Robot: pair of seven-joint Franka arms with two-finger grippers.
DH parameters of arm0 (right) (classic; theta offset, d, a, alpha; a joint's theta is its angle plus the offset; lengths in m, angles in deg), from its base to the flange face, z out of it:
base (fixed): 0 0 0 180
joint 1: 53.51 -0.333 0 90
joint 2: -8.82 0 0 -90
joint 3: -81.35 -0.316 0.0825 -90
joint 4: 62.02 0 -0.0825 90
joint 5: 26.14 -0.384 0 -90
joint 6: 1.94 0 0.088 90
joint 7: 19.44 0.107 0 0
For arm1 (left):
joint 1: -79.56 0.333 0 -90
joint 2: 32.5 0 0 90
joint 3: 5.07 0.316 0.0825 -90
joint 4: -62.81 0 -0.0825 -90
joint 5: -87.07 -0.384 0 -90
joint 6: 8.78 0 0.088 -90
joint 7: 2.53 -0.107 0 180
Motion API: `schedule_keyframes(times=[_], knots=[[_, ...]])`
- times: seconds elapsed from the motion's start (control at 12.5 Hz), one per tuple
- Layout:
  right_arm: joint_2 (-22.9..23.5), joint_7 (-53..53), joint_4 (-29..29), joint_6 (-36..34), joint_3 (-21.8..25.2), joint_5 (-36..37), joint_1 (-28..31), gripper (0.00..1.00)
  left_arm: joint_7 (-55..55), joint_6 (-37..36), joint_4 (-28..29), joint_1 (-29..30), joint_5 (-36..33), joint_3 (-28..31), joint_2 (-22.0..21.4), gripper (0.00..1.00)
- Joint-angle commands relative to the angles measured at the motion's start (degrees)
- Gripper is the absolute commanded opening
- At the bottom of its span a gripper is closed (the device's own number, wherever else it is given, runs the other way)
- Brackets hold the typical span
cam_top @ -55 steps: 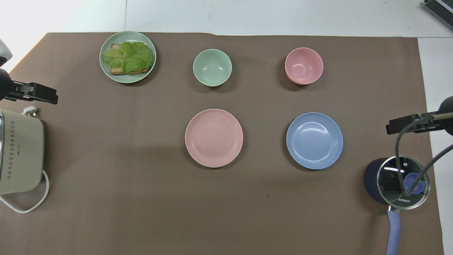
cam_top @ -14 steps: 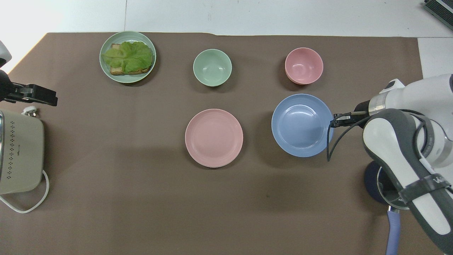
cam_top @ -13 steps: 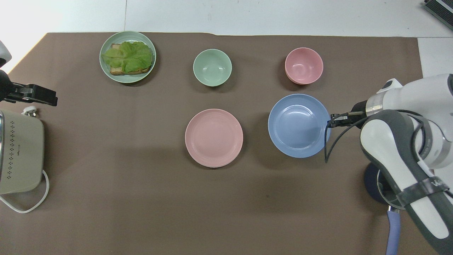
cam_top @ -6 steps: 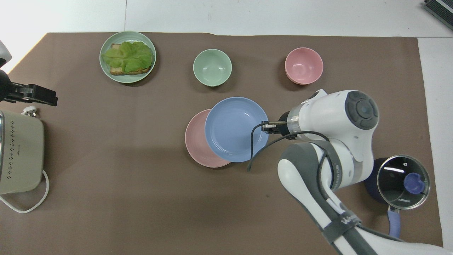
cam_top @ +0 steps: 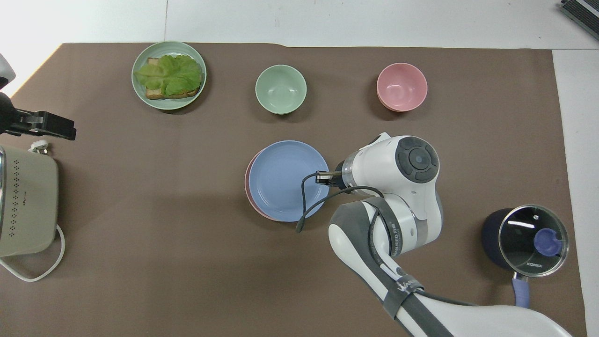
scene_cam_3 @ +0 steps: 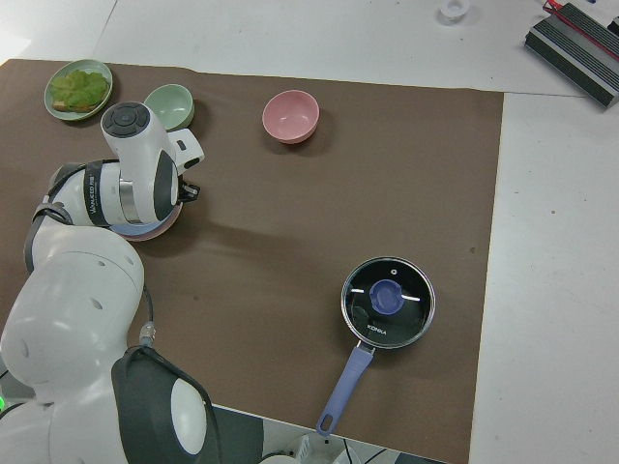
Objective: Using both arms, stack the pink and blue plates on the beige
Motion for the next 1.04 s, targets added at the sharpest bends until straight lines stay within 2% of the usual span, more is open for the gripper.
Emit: schedule_keyframes(times=[0.0,0.08,0.16,0.24,0.4,0.48,0.56,0.72,0.96], knots=[[1.49,2.31,0.48,3.99,0.2,1.57,-0.52,0.0,-0.7,-0.86,0.06,0.42,-0.82,-0.33,-0.47,1.0],[1.49,2.31,0.39,3.91,0.2,1.57,-0.52,0.0,-0.7,-0.86,0.06,0.42,-0.82,-0.33,-0.47,1.0],[1.49,2.22,0.3,3.91,0.2,1.57,-0.7,0.09,-0.7,-0.86,0.15,0.42,-0.82,-0.33,-0.47,1.0],[1.49,2.22,0.3,3.82,0.2,1.57,-0.7,0.27,-0.7,-0.86,0.06,0.42,-0.82,-0.33,-0.47,1.0],[1.49,2.31,0.39,3.82,0.2,1.57,-0.7,0.72,-0.7,-0.86,0.15,0.42,-0.82,-0.33,-0.56,1.0],[1.4,2.4,0.48,3.65,0.2,1.57,-0.7,0.86,-0.7,-0.86,0.06,0.42,-0.82,-0.33,-0.47,1.0],[1.06,2.31,0.65,3.3,0.38,1.57,-0.52,0.96,-0.7,-0.86,0.06,0.42,-0.82,-0.33,-0.47,1.0],[-1.31,2.31,1.71,0.24,1.34,1.75,0.7,1.0,-0.7,-0.86,0.06,0.42,-0.82,-0.33,-0.56,1.0],[-5.44,2.13,4.16,-4.86,1.78,7.79,7.8,1.0,-0.7,-0.86,0.06,0.42,-0.82,-0.33,-0.47,1.0]])
